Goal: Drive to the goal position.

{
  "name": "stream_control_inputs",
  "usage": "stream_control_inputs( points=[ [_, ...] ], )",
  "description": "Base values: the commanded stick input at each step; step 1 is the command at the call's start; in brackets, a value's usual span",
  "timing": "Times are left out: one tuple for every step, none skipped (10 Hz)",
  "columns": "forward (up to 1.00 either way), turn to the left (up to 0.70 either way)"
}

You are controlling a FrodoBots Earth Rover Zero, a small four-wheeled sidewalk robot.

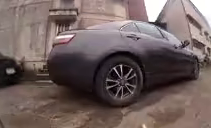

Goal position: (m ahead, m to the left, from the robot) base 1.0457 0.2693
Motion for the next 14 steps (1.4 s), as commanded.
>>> stream_control_inputs(
  points=[
    [-0.7,0.0],
    [-0.7,0.0],
    [-0.7,0.0],
    [-0.7,0.0],
    [-0.7,0.0],
    [-0.7,0.0],
    [-0.64,0.0],
    [-0.42,0.0],
    [-0.2,0.0],
    [0.0,0.0],
    [0.0,0.0],
    [0.0,0.0],
    [0.0,0.0],
    [0.0,0.0]
  ],
)
